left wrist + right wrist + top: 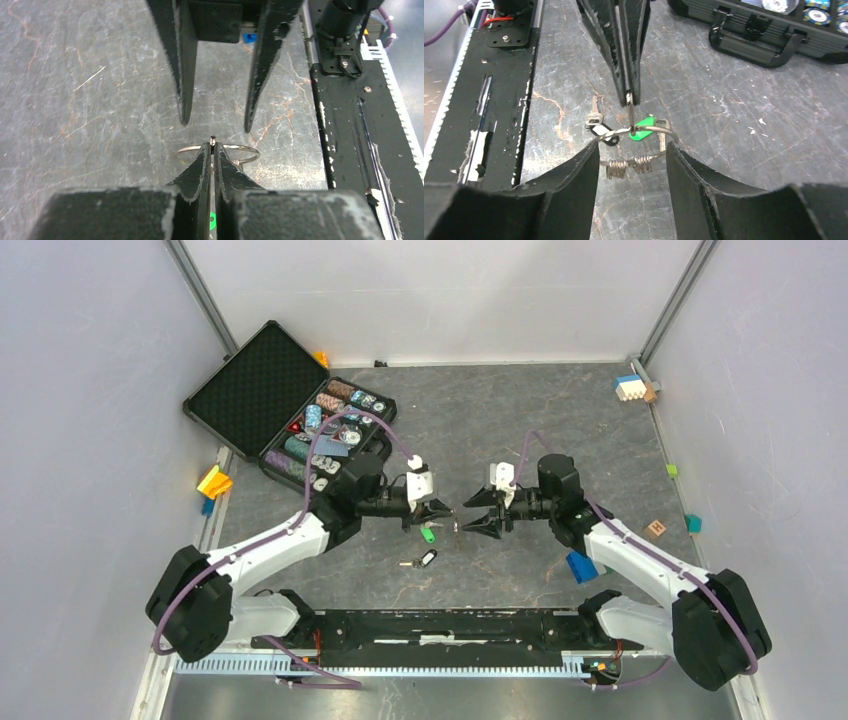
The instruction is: Put the keys on the keyring
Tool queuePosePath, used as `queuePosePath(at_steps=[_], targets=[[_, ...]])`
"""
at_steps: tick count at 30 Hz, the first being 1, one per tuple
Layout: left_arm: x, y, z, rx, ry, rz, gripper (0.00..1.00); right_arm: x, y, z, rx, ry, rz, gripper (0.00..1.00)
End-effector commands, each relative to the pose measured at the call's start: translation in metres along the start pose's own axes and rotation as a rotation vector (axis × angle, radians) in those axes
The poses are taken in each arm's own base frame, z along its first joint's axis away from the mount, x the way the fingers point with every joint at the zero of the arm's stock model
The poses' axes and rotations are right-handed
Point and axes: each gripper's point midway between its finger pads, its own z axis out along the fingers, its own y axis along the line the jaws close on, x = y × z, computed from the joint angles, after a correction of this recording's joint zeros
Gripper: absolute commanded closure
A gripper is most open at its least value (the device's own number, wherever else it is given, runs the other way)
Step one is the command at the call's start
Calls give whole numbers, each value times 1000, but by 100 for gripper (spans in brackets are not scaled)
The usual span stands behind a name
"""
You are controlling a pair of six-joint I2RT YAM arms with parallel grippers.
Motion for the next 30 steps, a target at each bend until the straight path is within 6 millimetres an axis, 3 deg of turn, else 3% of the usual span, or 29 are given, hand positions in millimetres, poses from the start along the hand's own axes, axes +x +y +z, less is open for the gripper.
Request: queuePosePath(at_steps=[1, 11, 23, 30], targets=[[-28, 25, -17, -98, 8, -32, 98, -29, -18, -10, 69, -19, -107, 42], [-47, 52, -71, -248, -21, -61, 98, -23, -31, -9, 114, 31, -99, 40], [-43, 93, -129, -503, 55, -144, 98, 32, -20, 40, 74, 220, -124, 48], [-38, 96, -154, -588, 102, -158, 98, 34, -25, 67, 33, 252, -193, 50]])
